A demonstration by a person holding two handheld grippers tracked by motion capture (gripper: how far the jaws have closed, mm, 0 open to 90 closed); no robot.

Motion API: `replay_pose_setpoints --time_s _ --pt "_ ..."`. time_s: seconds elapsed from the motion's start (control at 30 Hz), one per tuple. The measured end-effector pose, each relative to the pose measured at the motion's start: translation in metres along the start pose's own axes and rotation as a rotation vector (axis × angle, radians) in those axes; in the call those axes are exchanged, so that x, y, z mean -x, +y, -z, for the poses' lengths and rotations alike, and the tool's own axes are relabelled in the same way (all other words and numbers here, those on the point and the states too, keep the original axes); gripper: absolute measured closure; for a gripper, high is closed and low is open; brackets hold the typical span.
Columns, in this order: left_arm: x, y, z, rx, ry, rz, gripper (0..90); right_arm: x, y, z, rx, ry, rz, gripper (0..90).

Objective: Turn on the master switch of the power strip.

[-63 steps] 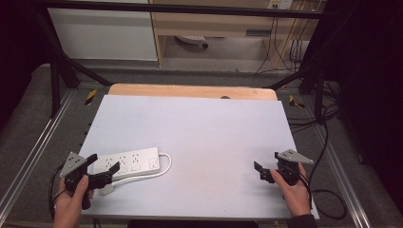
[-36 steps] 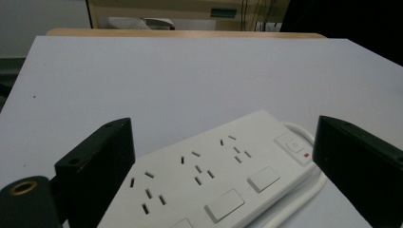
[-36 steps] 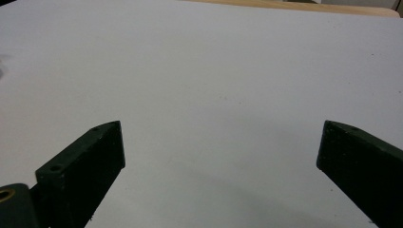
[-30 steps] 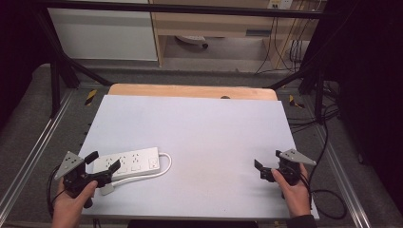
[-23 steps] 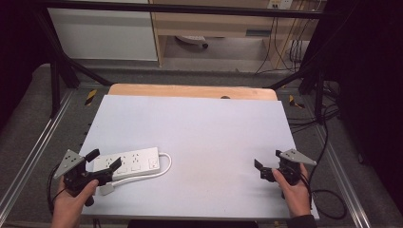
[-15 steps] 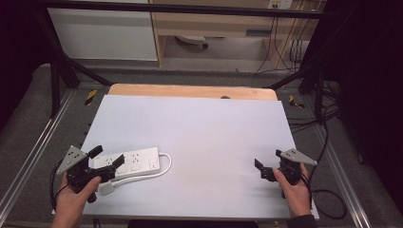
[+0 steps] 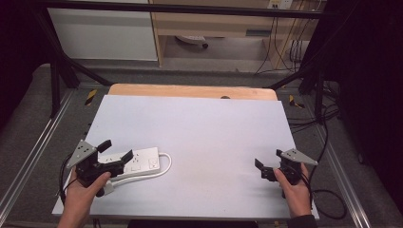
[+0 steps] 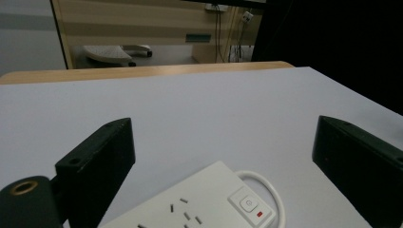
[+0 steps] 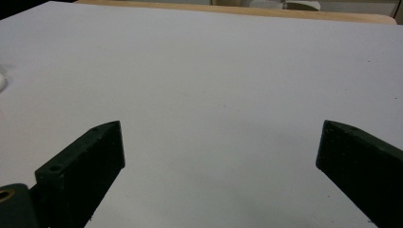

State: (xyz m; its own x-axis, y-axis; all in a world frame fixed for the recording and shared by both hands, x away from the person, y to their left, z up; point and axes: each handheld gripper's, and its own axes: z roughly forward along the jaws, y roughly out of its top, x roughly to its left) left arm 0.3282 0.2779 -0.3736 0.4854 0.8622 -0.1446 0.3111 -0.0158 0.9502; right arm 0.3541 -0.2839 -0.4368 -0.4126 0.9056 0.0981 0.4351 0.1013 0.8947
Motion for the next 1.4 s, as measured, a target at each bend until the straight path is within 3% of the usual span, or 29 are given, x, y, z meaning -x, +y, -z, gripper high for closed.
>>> replay_pose_setpoints --time_s 0.77,1.4 --pt "0.009 0.007 -0.021 -0.013 -0.013 -0.019 6.9 0.002 0.001 0.001 0.005 -0.003 -0.006 2.9" --pt "0.023 0.008 -0.049 -0.060 -0.032 -0.049 7.7 0.003 0.002 0.003 0.014 0.005 -0.006 3.2"
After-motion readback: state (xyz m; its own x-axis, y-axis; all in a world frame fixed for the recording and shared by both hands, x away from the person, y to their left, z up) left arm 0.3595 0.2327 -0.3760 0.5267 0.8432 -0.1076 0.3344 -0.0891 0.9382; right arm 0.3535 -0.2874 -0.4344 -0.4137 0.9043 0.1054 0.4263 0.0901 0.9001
